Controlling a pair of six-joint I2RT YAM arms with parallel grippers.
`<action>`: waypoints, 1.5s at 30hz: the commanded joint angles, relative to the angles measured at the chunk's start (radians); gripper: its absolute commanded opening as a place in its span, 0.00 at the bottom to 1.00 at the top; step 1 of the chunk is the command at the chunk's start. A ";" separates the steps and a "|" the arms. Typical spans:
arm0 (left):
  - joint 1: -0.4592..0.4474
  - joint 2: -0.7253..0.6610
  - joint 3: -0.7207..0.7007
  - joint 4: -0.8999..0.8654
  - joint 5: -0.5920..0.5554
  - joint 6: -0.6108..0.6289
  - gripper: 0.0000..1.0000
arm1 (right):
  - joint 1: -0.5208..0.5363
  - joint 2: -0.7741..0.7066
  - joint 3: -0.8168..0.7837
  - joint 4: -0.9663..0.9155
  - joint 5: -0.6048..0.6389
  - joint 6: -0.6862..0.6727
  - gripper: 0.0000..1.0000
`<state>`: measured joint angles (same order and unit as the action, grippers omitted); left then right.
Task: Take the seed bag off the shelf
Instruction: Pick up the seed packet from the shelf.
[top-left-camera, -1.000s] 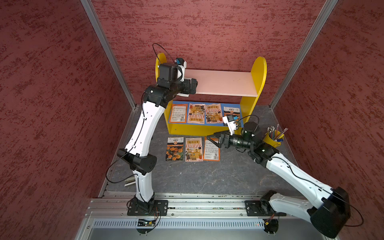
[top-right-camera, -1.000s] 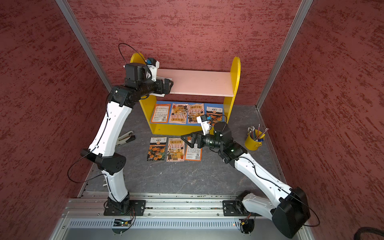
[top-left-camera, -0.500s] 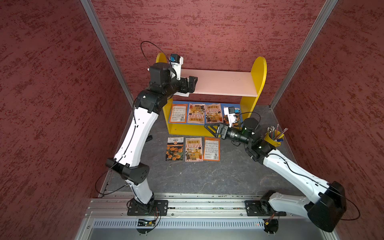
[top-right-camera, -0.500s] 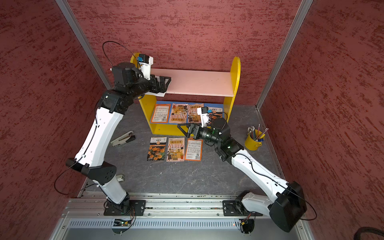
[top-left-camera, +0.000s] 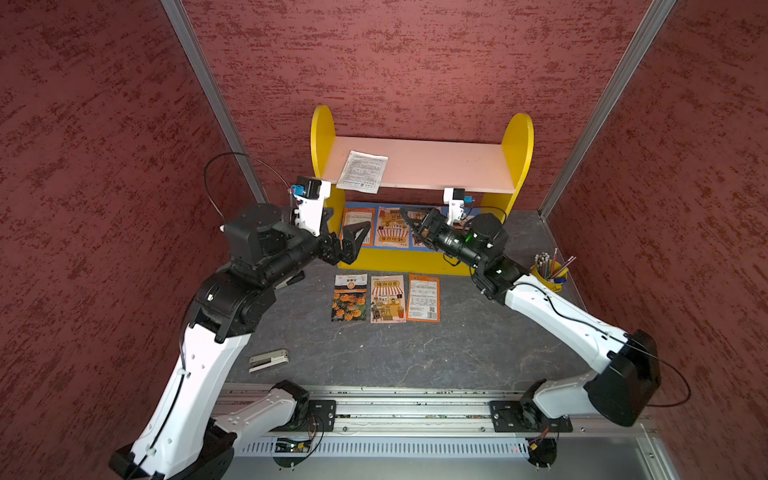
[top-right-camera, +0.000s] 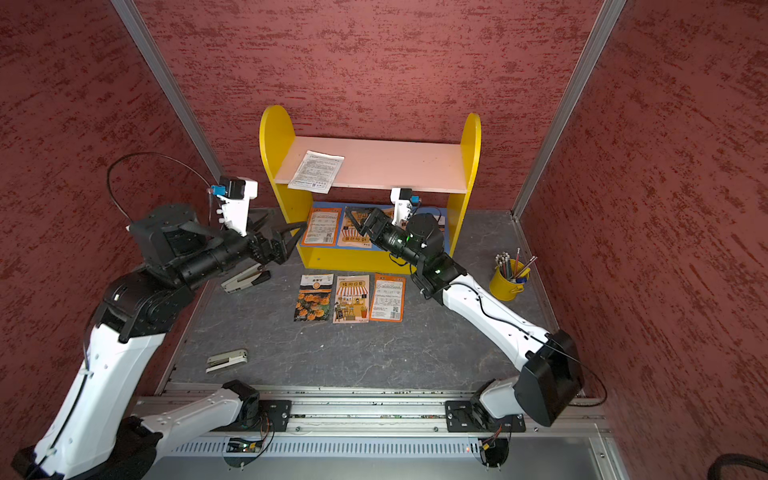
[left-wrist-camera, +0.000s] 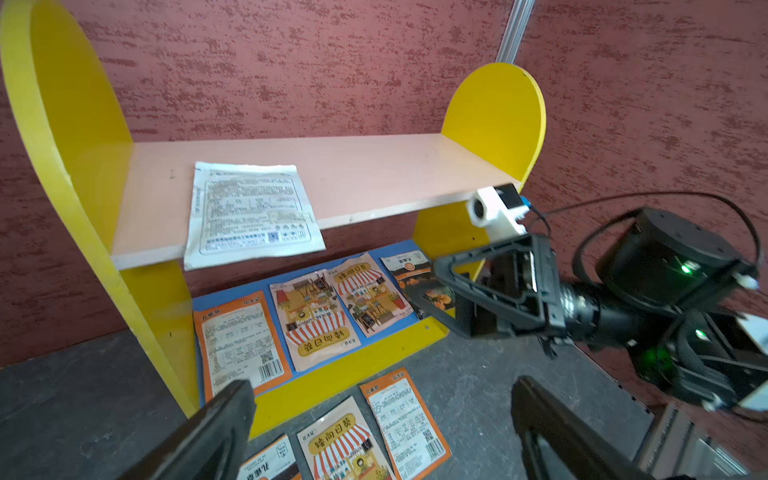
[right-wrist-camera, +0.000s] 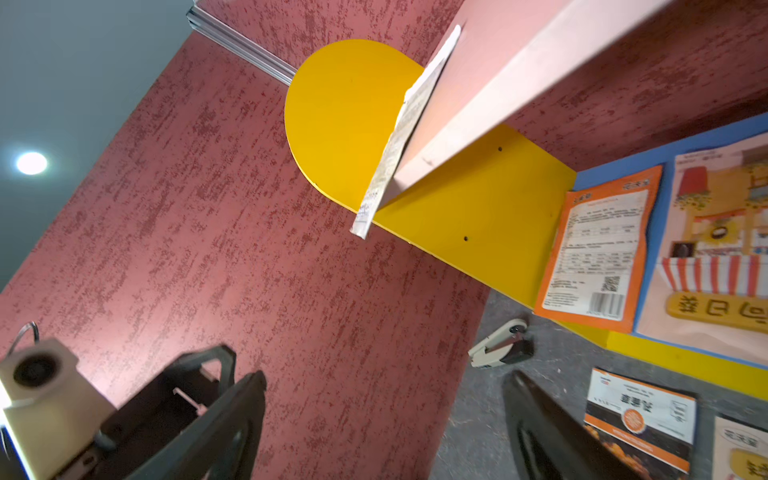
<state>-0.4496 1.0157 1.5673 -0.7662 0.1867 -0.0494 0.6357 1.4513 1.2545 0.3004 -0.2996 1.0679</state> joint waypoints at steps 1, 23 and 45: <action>-0.019 -0.052 -0.102 -0.041 0.048 -0.050 1.00 | 0.009 0.070 0.070 0.078 0.018 0.067 0.91; -0.035 -0.274 -0.624 0.122 0.038 -0.416 1.00 | 0.028 0.336 0.419 0.033 -0.009 0.110 0.73; -0.091 -0.351 -0.719 0.161 0.018 -0.387 1.00 | 0.037 0.466 0.580 -0.004 -0.004 0.121 0.49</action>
<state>-0.5323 0.6666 0.8497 -0.6155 0.1944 -0.4404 0.6670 1.9007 1.7947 0.3038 -0.3031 1.1957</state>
